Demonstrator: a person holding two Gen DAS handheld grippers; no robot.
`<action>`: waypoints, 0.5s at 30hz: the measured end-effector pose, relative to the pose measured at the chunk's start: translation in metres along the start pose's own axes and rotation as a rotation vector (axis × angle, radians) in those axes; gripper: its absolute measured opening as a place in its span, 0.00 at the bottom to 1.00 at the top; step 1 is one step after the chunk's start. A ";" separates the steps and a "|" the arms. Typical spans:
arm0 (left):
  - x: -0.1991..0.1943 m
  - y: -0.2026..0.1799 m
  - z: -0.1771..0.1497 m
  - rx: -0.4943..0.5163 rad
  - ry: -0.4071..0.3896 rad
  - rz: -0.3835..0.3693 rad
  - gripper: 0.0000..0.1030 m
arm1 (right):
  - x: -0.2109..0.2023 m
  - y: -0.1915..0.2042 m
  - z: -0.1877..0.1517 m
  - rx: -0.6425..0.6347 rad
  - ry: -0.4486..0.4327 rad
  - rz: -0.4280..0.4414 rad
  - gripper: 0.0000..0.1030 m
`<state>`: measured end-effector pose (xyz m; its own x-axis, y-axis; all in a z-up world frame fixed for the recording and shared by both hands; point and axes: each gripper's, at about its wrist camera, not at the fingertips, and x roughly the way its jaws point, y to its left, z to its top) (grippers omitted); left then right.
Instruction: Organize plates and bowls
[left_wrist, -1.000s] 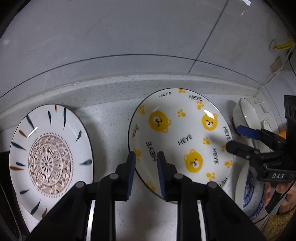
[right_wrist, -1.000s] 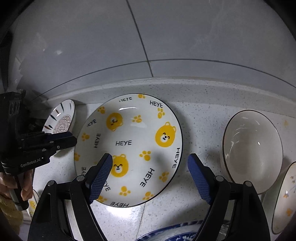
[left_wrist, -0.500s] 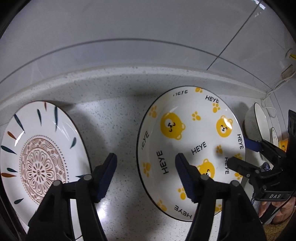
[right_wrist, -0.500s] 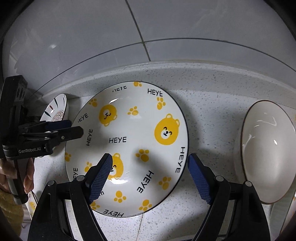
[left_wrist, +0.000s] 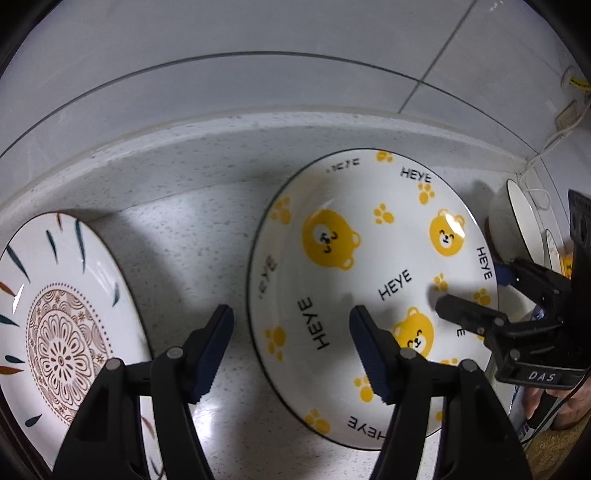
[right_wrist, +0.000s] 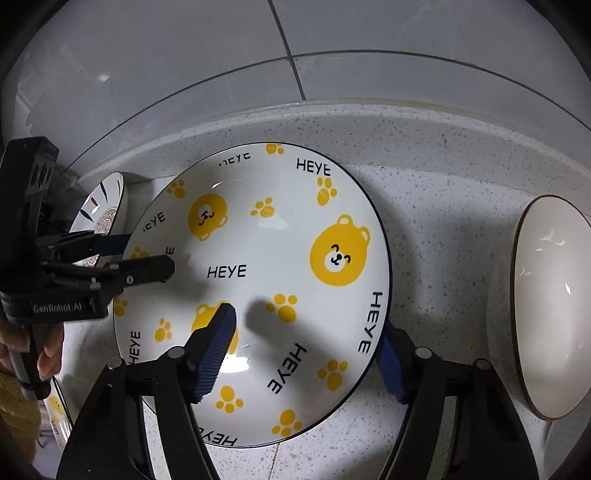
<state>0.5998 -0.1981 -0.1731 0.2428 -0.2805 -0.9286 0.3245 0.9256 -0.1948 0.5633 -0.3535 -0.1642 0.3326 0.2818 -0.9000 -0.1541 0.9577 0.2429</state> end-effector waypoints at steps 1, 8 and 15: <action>0.000 0.000 0.001 -0.009 -0.005 -0.014 0.61 | 0.000 0.000 0.000 -0.001 0.000 -0.004 0.61; 0.002 -0.011 0.004 0.004 -0.002 -0.041 0.50 | -0.004 -0.010 0.002 0.001 -0.003 -0.004 0.42; -0.001 -0.012 0.000 0.034 -0.052 0.010 0.26 | -0.007 -0.019 0.001 0.006 -0.023 -0.019 0.24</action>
<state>0.5957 -0.2093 -0.1698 0.2933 -0.2847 -0.9126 0.3521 0.9197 -0.1737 0.5648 -0.3732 -0.1622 0.3565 0.2643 -0.8961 -0.1419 0.9633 0.2277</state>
